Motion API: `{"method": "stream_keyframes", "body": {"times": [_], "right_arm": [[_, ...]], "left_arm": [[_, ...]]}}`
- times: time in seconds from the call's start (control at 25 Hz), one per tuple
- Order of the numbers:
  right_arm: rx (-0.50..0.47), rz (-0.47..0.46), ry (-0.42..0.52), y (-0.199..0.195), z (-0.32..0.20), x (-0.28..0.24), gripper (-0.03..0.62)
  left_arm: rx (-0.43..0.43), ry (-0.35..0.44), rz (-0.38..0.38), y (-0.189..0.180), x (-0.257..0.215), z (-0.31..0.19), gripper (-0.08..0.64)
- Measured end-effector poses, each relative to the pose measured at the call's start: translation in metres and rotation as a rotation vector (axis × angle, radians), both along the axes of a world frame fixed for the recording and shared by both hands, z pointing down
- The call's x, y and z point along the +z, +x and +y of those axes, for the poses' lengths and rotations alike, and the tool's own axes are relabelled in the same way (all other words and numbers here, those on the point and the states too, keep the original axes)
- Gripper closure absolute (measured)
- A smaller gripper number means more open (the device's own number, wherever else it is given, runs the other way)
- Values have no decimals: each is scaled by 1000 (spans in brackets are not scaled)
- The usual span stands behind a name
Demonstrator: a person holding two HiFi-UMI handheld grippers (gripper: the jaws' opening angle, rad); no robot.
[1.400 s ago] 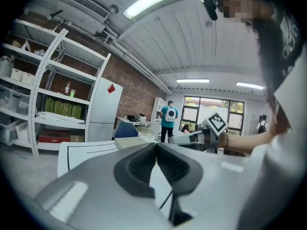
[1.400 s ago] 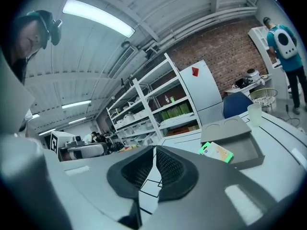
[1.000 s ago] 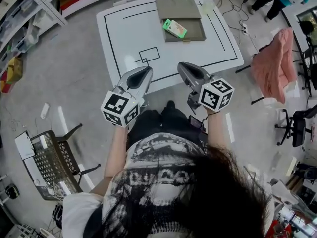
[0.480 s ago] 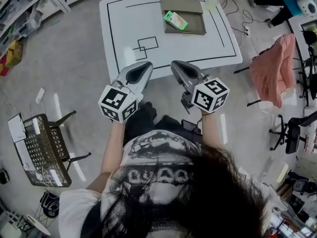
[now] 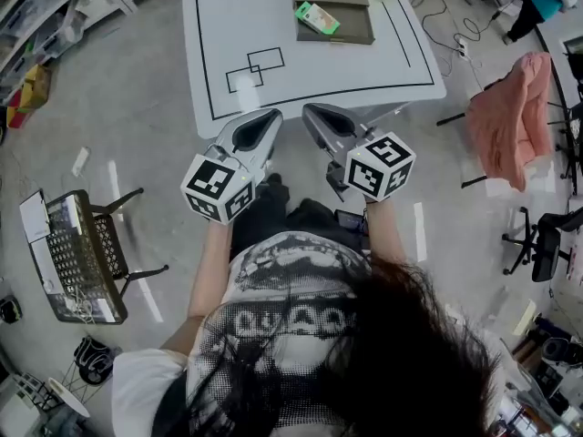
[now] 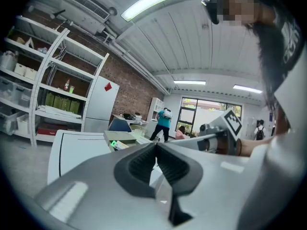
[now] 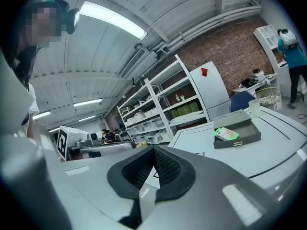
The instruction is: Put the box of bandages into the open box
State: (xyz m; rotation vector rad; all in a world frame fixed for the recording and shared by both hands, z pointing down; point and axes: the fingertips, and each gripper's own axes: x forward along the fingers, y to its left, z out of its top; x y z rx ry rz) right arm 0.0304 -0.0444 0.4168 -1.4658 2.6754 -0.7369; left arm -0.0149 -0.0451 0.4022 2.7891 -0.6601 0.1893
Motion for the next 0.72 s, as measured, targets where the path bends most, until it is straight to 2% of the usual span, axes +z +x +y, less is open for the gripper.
{"method": "stream_keyframes", "body": {"times": [0.72], "right_arm": [[-4, 26, 11, 18, 8, -1, 598]], "left_arm": [[-27, 8, 2, 8, 1, 5, 560]]}}
